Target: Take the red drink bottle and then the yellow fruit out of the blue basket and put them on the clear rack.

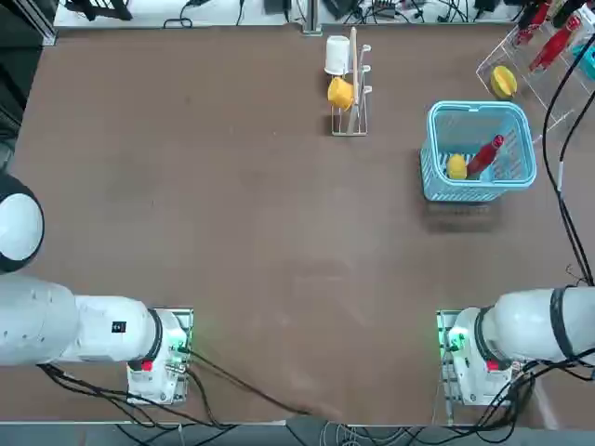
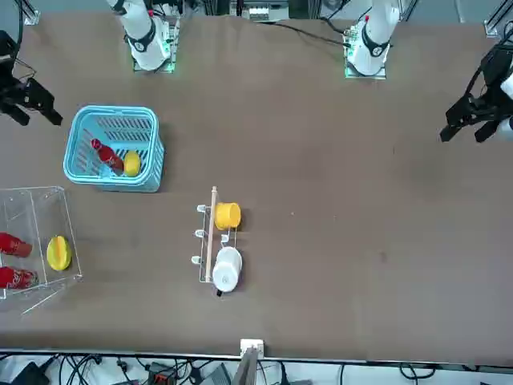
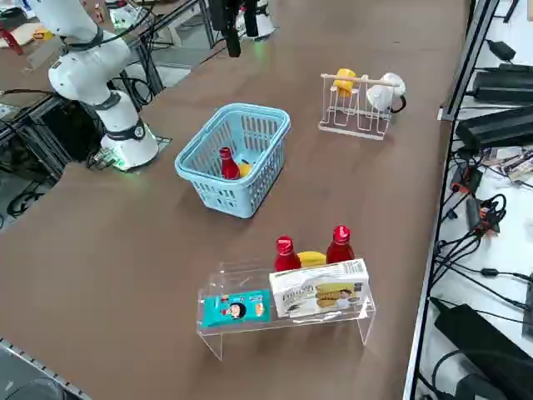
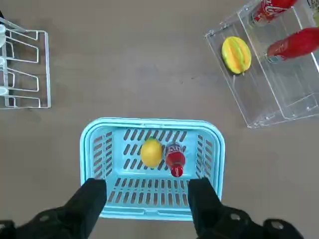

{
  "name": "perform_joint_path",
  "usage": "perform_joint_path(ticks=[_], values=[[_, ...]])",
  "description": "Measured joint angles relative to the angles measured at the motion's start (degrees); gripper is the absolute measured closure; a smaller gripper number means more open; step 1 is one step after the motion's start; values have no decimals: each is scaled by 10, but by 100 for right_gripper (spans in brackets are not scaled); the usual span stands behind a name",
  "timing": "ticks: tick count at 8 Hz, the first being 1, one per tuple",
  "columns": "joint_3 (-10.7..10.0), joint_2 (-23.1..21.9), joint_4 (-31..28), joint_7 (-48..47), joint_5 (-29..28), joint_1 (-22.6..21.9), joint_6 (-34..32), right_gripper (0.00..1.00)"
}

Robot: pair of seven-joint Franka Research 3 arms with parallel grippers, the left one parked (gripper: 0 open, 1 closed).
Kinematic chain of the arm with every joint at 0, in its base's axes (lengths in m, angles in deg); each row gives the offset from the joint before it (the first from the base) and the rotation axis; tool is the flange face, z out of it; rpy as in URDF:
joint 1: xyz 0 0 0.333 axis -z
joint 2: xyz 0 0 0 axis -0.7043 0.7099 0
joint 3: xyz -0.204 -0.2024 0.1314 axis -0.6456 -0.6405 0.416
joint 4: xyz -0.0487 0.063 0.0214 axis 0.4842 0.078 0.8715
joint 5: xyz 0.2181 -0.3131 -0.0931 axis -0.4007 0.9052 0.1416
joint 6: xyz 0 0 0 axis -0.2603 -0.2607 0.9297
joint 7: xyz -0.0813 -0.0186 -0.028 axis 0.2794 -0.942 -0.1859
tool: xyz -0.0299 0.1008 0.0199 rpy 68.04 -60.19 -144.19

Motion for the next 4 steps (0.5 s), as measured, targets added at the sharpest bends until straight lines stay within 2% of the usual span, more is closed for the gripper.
perform_joint_path(ticks=[4], values=[[0,4,3,0,0,1,2,0]])
